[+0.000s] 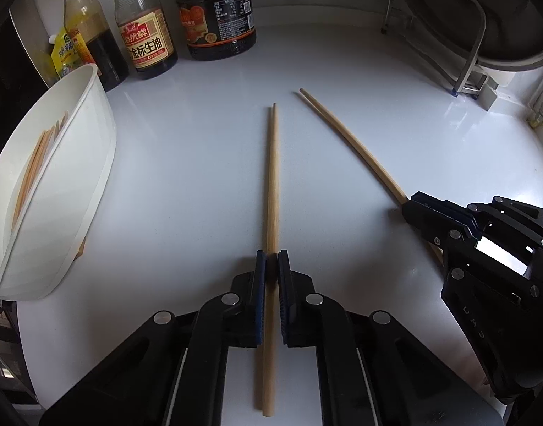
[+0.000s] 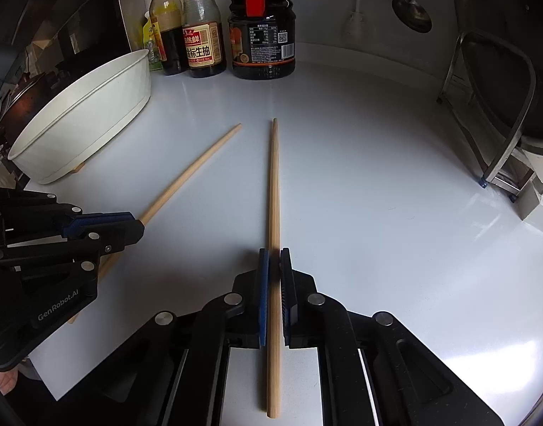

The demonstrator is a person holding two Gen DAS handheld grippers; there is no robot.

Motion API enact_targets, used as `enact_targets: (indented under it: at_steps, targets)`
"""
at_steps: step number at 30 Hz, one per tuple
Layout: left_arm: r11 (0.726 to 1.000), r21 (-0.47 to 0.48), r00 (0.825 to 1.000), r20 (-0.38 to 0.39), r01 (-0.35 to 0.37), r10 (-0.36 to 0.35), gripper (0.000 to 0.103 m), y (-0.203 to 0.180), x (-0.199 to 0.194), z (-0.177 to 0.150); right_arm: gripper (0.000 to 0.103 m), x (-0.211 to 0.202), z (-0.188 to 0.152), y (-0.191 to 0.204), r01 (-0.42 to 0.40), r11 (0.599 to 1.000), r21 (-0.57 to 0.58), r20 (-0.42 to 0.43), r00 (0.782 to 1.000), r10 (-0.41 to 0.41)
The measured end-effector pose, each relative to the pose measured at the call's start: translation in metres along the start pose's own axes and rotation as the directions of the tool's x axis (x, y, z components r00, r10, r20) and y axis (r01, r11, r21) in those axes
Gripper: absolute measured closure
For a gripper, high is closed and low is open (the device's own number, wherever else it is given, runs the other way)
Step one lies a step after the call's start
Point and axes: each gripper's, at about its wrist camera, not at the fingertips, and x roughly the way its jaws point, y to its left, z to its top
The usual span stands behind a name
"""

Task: Organize utensils
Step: 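Carry the chopstick into the white basin and open the right tool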

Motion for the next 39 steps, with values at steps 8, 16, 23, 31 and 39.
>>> enact_targets:
  at_steps: [8,16,23,31,39]
  targets:
    - [0.996,-0.025,0.996,0.017,0.091,-0.09,0.096,0.016,-0.018,0.011,0.097,-0.016,0.012,-0.005,-0.031,0.99,0.138,0.02,0.999,0.029]
    - [0.989,-0.078,0.98,0.163,0.129,-0.115,0.096,0.065,-0.082,0.04,0.097,-0.052,0.059,0.026,-0.062,0.985,0.16,0.105,0.993,0.046]
    - [0.982,-0.188,0.983,0.186,0.028,0.008,0.096,0.155,-0.114,0.041,0.097,-0.048,0.119,0.098,-0.138,0.985,0.103,0.141,0.982,0.123]
    - [0.955,-0.291,0.989,0.112,-0.058,0.094,0.096,0.253,-0.103,0.033,0.097,-0.004,0.179,0.182,-0.239,0.971,0.021,0.065,0.969,0.237]
    - [0.942,-0.33,0.996,0.031,-0.064,0.079,0.096,0.296,-0.068,0.035,0.097,0.048,0.196,0.233,-0.266,0.963,0.037,-0.075,0.961,0.268]
